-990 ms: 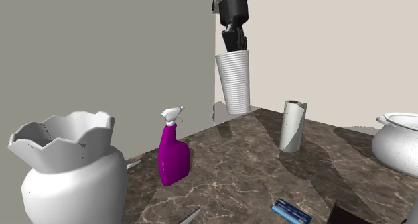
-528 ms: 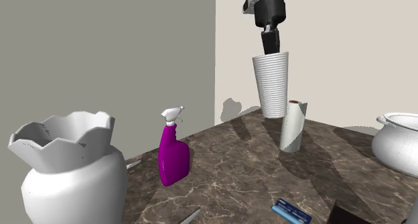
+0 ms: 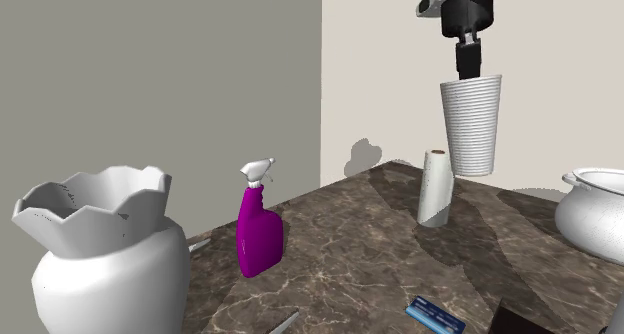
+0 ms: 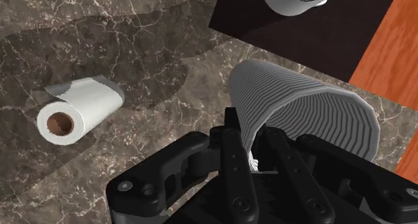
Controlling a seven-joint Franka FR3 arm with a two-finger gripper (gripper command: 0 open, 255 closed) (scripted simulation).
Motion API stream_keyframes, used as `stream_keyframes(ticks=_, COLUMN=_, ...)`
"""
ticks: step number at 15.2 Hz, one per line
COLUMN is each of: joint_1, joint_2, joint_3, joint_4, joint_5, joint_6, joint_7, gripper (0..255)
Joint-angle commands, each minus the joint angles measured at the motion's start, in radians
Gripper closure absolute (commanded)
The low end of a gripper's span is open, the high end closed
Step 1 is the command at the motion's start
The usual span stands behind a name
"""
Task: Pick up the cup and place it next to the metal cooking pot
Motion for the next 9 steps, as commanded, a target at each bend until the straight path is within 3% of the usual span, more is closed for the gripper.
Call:
stream_keyframes(ticks=1, joint_1=-0.021, joint_2=-0.054, joint_3=-0.031, joint_4=-0.036, joint_5=-0.035, joint_6=-0.016, joint_7=-0.04, gripper=255)
stream_keyframes(ticks=9, joint_1=-0.106, joint_2=-0.199, joint_3=-0.168, joint_4=-0.092, joint_5=-0.191, joint_6=-0.08, joint_7=-0.21, gripper=255)
